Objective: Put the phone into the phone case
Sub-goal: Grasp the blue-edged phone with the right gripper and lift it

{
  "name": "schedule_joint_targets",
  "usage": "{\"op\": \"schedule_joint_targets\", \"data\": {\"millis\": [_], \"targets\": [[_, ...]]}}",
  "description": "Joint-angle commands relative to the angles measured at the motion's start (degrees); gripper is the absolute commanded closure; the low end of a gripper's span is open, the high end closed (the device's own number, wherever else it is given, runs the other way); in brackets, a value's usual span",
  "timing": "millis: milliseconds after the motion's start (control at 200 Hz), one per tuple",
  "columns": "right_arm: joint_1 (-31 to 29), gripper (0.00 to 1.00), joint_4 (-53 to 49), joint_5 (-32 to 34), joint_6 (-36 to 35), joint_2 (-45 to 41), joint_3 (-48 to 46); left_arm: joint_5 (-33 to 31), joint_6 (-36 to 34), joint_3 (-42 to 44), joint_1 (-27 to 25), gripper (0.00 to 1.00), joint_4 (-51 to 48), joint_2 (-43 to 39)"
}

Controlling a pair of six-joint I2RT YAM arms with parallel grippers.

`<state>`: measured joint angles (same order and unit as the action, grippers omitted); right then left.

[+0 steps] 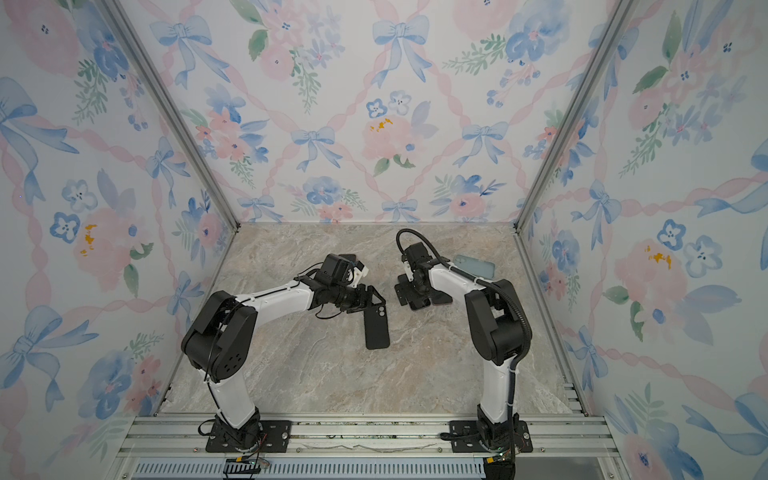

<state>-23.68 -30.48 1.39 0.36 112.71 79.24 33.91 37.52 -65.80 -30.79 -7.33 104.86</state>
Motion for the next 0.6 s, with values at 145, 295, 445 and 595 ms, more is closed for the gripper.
{"op": "schedule_joint_targets", "data": {"millis": [145,295,445,595], "targets": [[1.14,0.05,-0.12,-1.99,-0.1,2.68,1.81,1.21,-0.33,-1.57,-0.33,0.25,0.04,1.58],[1.45,0.11,-0.42,-2.8,0.53,3.66,2.14,1.46,-0.2,-2.05,-0.33,0.25,0.04,2.07],[1.45,0.15,-2.26,-1.75,2.34,4.57,2.31,1.48,-0.06,-2.73,-0.33,0.25,0.05,2.52],[1.19,0.24,-4.46,-0.77,4.65,5.62,1.89,1.59,0.67,-4.4,-0.25,0.26,-0.04,3.67]]}}
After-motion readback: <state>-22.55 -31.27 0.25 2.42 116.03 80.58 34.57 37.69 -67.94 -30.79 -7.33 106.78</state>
